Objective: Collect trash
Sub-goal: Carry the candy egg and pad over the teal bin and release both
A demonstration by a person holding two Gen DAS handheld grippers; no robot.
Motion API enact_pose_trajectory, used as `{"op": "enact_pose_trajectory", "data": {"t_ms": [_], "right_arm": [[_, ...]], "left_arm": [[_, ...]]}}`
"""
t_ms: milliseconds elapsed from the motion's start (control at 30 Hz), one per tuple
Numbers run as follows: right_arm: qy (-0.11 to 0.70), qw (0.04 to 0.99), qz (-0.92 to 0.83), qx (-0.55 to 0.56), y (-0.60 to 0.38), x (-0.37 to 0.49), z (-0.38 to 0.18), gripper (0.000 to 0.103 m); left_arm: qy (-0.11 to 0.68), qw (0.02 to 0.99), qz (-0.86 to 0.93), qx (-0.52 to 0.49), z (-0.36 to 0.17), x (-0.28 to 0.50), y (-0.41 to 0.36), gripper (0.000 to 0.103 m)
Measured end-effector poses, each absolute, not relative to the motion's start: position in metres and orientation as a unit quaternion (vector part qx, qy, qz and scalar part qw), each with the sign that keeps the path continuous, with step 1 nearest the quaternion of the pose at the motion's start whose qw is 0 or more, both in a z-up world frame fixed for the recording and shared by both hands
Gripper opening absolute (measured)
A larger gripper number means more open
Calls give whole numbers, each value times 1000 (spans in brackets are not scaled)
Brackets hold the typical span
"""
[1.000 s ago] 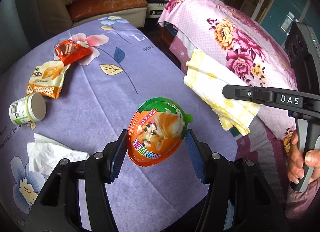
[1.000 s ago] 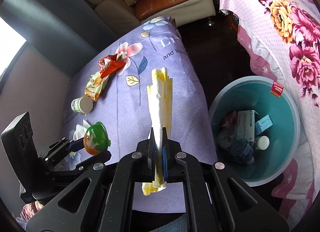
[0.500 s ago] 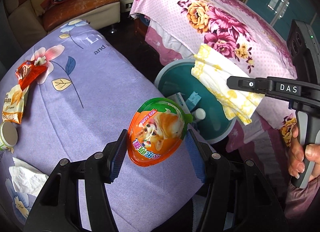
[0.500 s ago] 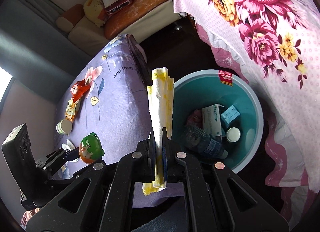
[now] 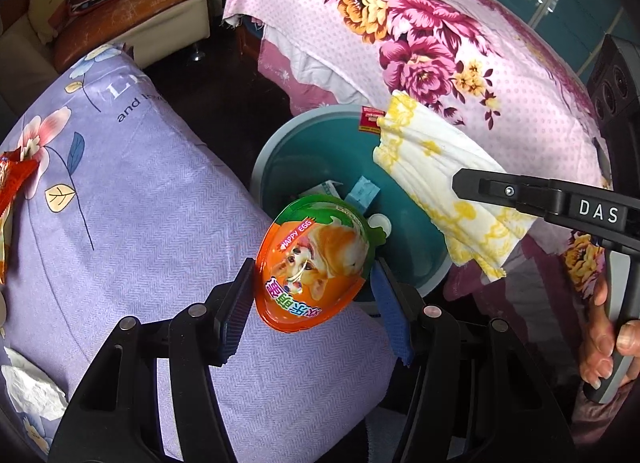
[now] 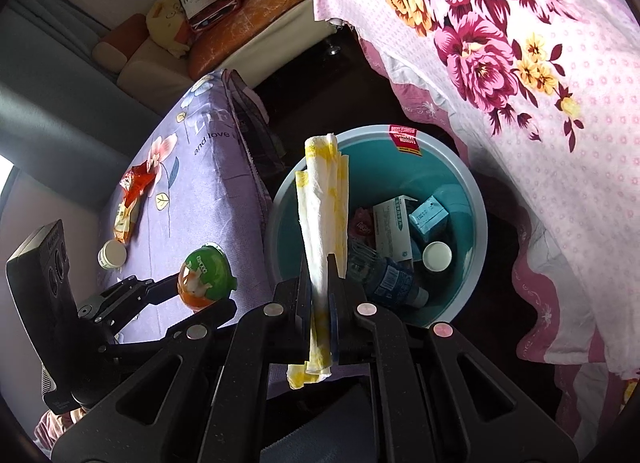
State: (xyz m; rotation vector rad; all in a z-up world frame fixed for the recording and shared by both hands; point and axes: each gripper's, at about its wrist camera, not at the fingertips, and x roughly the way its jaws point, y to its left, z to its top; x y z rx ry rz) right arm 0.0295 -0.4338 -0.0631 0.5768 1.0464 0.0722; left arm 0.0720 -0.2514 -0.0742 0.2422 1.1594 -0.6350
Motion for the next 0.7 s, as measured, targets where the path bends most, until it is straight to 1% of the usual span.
{"op": "enact_pose_trajectory", "data": {"t_ms": [633, 667, 700], "right_arm": [[503, 817, 15, 282, -454, 44, -77, 8], [504, 817, 14, 281, -454, 45, -77, 8], [504, 816, 14, 281, -455, 45, -77, 8]], "left_arm": [[551, 774, -292, 107, -91, 104, -282, 60], [552, 775, -290, 105, -91, 106, -281, 62], [554, 775, -286, 102, -92, 107, -279, 70]]}}
